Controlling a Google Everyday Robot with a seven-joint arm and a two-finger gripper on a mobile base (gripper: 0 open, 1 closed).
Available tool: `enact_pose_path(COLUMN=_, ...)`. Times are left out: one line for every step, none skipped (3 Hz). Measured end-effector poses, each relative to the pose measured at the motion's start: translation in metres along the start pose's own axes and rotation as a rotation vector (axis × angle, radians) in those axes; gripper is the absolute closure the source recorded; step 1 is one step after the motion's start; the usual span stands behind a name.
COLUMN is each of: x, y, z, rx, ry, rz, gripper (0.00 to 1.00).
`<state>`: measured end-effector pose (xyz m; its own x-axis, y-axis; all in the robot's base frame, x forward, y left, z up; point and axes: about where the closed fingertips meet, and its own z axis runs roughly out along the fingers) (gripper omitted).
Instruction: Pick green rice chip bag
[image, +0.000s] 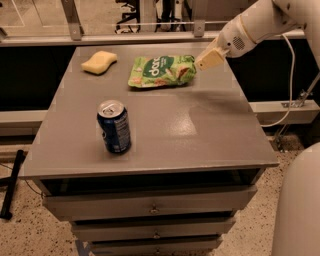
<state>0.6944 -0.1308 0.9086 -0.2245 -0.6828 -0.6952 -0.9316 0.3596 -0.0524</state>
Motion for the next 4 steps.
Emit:
enact_pose_path(x=-0.005, y=-0.007, z=0.009, rx=0.014, ry=-0.031, rz=0.009, gripper=0.13)
enact_pose_path(x=-0.011, y=-0.024, z=0.019, rx=0.053, ry=-0.067, rz=0.011, gripper=0.0)
enact_pose_path(x=-0.017, y=-0.04, z=0.03, rx=0.087, ry=-0.1, rz=0.0, gripper=0.0)
enact_pose_path(x=-0.017, y=-0.059, z=0.051, rx=0.116, ry=-0.129, rz=-0.025, gripper=0.0)
